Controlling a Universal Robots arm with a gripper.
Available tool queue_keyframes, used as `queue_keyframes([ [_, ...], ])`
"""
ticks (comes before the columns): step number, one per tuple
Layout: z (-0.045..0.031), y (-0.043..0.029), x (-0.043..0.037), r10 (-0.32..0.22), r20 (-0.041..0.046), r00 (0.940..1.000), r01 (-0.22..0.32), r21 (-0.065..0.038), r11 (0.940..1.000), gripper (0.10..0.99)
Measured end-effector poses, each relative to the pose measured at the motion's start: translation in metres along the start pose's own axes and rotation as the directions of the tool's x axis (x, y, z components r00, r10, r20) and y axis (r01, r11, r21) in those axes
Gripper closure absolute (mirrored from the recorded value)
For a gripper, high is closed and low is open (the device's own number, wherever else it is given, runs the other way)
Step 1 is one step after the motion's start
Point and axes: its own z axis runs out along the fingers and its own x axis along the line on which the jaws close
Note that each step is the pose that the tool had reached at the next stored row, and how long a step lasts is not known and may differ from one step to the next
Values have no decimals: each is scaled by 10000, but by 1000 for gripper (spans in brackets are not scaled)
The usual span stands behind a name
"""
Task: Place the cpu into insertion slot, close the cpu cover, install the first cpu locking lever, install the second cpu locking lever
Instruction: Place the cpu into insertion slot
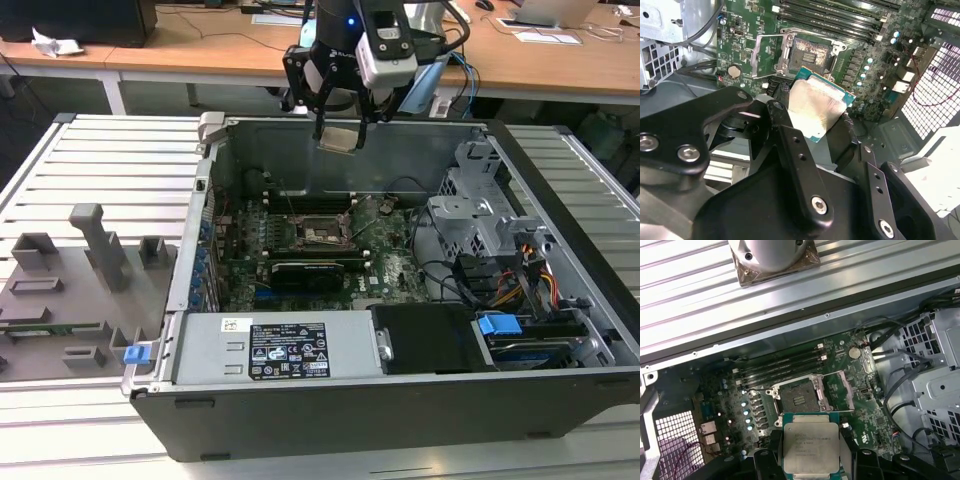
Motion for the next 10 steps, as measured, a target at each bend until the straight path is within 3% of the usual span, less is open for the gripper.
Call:
queue_keyframes([
  [10,0,0,0,263,23,9997,-263,-6,9997,545],
])
